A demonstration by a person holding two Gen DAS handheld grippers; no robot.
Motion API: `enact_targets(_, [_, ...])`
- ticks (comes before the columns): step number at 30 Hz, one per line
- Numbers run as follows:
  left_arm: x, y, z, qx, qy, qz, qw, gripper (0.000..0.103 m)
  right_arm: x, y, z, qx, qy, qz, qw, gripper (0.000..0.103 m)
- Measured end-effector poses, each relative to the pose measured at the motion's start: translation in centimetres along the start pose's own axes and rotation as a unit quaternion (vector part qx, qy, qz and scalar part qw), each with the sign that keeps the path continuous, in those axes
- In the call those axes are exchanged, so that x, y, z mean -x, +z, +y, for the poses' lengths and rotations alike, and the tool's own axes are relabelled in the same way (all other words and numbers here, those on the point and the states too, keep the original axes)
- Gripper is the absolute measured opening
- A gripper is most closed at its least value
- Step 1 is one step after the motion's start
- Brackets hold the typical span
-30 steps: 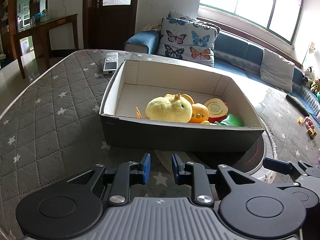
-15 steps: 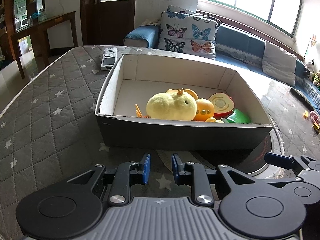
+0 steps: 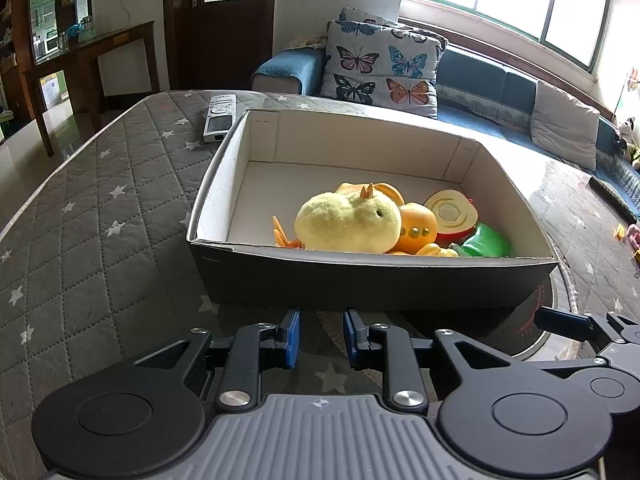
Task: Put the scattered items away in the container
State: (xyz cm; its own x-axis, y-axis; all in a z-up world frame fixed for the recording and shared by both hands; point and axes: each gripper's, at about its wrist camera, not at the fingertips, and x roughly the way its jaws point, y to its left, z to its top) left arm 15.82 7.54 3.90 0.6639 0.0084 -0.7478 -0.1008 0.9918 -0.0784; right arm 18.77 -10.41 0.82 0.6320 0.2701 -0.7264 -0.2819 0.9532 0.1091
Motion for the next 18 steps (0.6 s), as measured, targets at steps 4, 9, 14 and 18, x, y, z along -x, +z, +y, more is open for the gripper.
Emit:
enact_targets(4, [-0.27,0.05,0.05,0.003,0.001,0.002,1.0,0.025,-0.27,0.04,-0.06,0.0,-0.001,0.003,1.0,0.103])
enact_targets(9, [-0.55,0.14,-0.07,0.002,0.001,0.004,1.0,0.025,-0.52,0.12,-0.17,0.0,-0.001,0.005,1.0,0.103])
enact_targets(14, [-0.62,0.25,-0.22,0.0,0.002,0.004,1.0,0.025,-0.53,0.15,-0.24,0.0,0.0,0.004,1.0,0.103])
enact_targets(18, [-0.72,0.31,-0.31,-0.001,0.002,0.005,1.0,0.025,-0.51,0.11,-0.34,-0.001,0.0,0.004,1.0,0.103])
